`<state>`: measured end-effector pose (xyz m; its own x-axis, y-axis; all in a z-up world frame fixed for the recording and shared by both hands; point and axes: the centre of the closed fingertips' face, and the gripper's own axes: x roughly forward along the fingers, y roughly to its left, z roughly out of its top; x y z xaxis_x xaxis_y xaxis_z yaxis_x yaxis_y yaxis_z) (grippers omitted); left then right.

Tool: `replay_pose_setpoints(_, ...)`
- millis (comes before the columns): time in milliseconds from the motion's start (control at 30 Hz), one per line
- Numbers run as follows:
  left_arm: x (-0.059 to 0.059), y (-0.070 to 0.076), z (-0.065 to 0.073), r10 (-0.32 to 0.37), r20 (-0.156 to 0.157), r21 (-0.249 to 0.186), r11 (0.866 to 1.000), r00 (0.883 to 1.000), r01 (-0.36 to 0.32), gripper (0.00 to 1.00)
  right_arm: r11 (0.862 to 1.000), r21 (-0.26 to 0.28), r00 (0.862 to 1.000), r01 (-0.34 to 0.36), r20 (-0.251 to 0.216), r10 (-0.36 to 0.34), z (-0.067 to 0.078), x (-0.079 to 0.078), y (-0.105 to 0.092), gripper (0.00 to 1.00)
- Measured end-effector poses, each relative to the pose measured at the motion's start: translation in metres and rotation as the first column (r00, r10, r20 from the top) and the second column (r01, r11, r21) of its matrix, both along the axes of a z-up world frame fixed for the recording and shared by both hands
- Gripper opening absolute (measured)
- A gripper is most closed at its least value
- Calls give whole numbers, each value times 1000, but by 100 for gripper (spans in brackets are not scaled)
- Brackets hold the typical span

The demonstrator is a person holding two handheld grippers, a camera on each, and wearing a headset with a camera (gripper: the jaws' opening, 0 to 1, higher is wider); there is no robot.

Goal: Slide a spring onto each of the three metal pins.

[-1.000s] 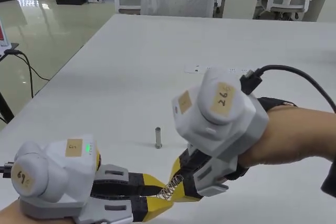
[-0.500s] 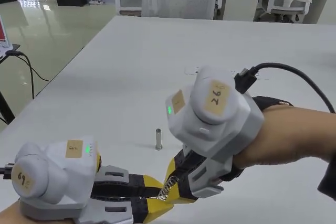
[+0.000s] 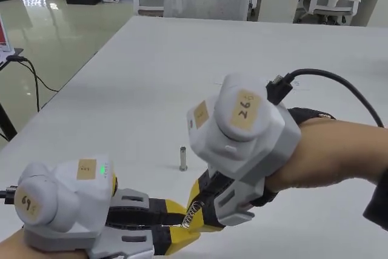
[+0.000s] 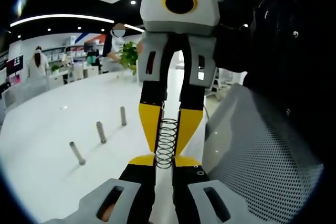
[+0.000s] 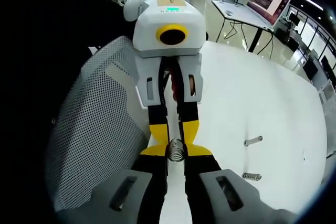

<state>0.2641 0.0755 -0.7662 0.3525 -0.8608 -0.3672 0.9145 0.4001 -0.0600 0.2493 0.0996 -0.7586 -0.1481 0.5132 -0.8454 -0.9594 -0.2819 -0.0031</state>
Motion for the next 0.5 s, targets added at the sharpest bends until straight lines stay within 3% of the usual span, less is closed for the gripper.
replay_pose_setpoints(500, 2, 2, -1, 16, -14, -5, 1000, 1000, -16, 8, 1000, 0, 1000, 2, 8, -2, 2, 4, 3, 8)
